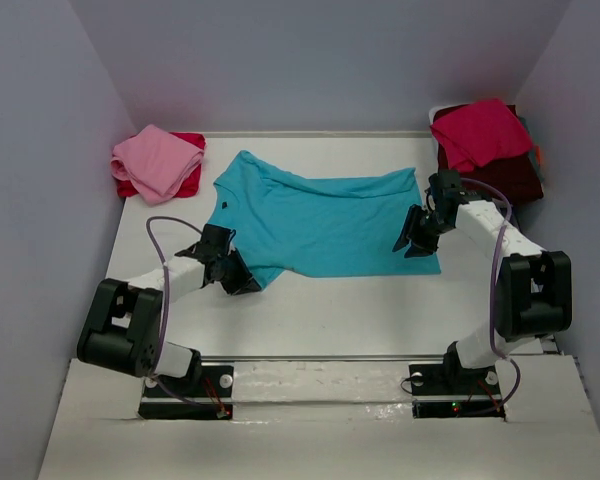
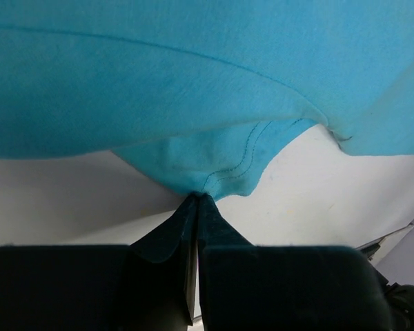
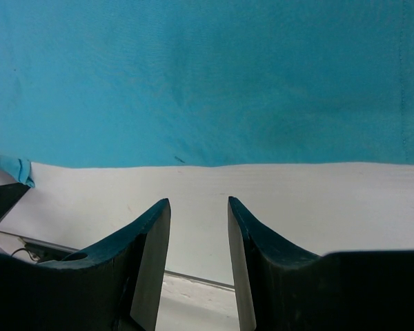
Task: Fold and stack the t-shirts
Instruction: Flatten out the tshirt
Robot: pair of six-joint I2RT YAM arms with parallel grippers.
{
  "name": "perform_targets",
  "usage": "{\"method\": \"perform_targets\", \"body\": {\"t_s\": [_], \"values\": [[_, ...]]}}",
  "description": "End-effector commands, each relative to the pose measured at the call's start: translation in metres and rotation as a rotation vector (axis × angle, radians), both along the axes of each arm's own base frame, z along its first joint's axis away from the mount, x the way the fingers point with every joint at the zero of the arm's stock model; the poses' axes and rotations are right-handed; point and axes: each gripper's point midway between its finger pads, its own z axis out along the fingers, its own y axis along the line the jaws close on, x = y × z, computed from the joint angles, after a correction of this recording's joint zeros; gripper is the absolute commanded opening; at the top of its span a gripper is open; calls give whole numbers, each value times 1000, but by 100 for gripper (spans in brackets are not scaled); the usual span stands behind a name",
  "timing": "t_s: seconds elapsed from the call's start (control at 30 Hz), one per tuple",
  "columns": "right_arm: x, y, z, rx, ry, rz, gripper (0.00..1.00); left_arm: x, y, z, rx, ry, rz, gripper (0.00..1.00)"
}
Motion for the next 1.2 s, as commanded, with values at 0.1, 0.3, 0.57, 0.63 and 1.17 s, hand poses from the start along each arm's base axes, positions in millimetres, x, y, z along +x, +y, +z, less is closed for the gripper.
{"method": "perform_targets", "body": {"t_s": [0.1, 0.3, 0.57, 0.63, 1.17], "values": [[11, -3, 11, -4, -63, 4, 45, 7, 4, -7, 41, 4, -9, 6], [8, -5, 8, -16, -54, -2, 45, 1, 6, 5, 42, -3, -8, 6], [18, -3, -8, -12, -14, -19, 45, -16, 13, 39, 47, -25, -5, 6], [22, -1, -6, -2, -18, -20, 45, -20, 15, 42, 53, -23, -8, 6], [31, -1, -19, -8, 8, -14, 45, -62, 33, 65, 102, 20, -10, 6]]}}
